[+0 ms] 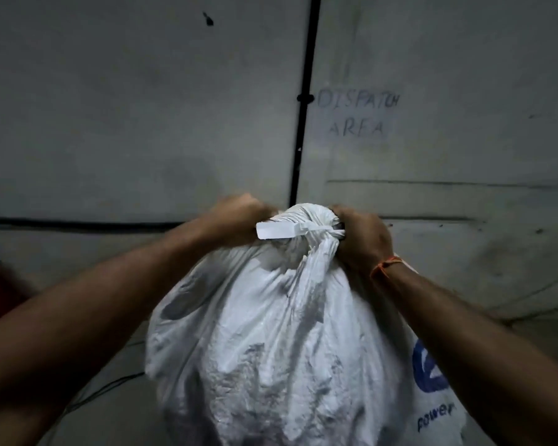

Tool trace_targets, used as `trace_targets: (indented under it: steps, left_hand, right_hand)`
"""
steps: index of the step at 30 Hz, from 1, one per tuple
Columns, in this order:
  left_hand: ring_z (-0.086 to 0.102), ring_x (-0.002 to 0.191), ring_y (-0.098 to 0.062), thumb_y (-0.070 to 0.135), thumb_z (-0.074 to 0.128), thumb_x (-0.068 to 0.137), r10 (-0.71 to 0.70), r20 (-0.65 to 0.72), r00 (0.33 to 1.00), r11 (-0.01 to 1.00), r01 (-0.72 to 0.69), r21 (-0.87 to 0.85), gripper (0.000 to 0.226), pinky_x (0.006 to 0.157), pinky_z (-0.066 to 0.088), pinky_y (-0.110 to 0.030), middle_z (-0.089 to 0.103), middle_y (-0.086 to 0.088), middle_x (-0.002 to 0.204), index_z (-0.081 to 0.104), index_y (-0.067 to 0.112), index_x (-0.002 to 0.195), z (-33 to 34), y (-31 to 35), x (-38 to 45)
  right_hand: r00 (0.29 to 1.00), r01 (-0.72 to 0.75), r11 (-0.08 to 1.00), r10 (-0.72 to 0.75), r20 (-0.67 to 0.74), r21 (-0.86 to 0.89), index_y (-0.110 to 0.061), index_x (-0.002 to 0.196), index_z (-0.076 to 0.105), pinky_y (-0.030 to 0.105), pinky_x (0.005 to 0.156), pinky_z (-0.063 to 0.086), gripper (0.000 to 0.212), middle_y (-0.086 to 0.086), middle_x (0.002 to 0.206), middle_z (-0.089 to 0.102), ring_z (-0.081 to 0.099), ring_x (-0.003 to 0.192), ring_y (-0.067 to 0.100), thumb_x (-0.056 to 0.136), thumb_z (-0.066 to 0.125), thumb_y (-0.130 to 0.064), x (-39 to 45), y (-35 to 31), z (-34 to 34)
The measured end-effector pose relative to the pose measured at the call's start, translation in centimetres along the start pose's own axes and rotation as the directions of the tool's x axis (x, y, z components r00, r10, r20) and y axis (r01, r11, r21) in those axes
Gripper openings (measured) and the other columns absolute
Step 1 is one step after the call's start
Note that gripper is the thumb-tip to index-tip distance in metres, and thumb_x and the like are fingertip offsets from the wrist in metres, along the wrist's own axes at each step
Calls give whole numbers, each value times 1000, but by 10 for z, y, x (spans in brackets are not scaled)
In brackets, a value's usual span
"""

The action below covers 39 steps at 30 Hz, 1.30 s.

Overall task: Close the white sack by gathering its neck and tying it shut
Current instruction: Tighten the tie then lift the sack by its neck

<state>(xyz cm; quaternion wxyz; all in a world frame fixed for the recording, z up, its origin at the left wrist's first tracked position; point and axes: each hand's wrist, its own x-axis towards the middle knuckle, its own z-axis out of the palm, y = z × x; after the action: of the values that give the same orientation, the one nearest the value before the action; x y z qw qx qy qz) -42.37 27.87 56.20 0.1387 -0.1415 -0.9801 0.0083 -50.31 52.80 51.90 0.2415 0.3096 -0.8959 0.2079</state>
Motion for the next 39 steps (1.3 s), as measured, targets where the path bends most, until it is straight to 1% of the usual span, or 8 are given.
trace_targets:
  steps: [4, 10, 13, 20, 26, 32, 34, 39]
  left_hand:
    - [73, 88, -38, 57, 48, 81, -70, 57, 996, 998, 70, -2, 38, 64, 47, -34, 76, -15, 96, 51, 33, 110, 22, 50, 27]
    - [72, 88, -41, 54, 50, 79, -155, 126, 980, 988, 150, 45, 41, 61, 45, -35, 75, -14, 94, 66, 30, 108, 92, 104, 62]
    - [72, 91, -40, 53, 54, 82, -178, 148, 973, 984, 175, 34, 38, 64, 48, -35, 75, -9, 99, 64, 32, 112, 152, 123, 71]
    - [71, 100, -32, 55, 52, 87, -229, 292, 929, 965, 256, -59, 41, 76, 55, -35, 74, -5, 106, 59, 33, 121, 340, 157, 72]
    - [72, 102, -24, 71, 46, 84, -277, 386, 880, 912, 367, -184, 53, 78, 57, -35, 76, 1, 109, 58, 40, 125, 493, 188, 39]
    - [70, 113, -26, 30, 52, 95, -301, 453, 840, 883, 425, -202, 53, 83, 56, -38, 71, 3, 125, 47, 42, 146, 593, 208, -1]
    - [65, 122, -25, 30, 52, 98, -301, 501, 811, 869, 451, -207, 58, 91, 54, -38, 64, 2, 138, 38, 38, 154, 615, 210, -11]
    - [45, 141, -35, 48, 57, 97, -170, 724, 668, 850, 471, -235, 88, 114, 40, -40, 30, -19, 162, 9, 17, 163, 636, 218, -17]
  right_hand:
    - [998, -4, 993, -3, 65, 120, -35, 116, 63, 33, 69, 55, 49, 3, 96, 79, 73, 90, 33, 71, 65, -53, -15, 58, -5]
    - [983, -31, 997, 18, 183, 71, -25, 104, 64, 32, 65, 51, 40, 5, 90, 77, 72, 85, 35, 71, 72, -46, -39, 138, 23]
    - [968, -57, 996, 38, 249, 70, -27, 119, 66, 36, 78, 56, 50, 7, 100, 78, 72, 95, 35, 71, 77, -36, -63, 179, 55]
    - [857, -93, 994, 106, 504, -50, -28, 136, 51, 39, 78, 56, 67, 4, 107, 74, 70, 100, 32, 75, 70, -48, -151, 269, 192]
    - [765, -143, 971, 230, 601, -189, -31, 144, 42, 39, 87, 39, 71, -1, 104, 72, 67, 104, 27, 77, 63, -20, -246, 317, 311]
    - [723, -214, 960, 281, 632, -183, -23, 141, 51, 44, 83, 45, 71, 3, 96, 69, 65, 96, 32, 72, 65, -12, -323, 337, 385]
    - [716, -235, 957, 288, 635, -170, -23, 146, 48, 46, 86, 44, 71, 5, 108, 67, 62, 103, 32, 77, 61, -10, -341, 340, 401]
    - [575, -239, 959, 264, 775, -150, -24, 160, 12, 48, 98, 37, 100, 9, 150, 40, 42, 133, 33, 74, 61, -12, -368, 338, 417]
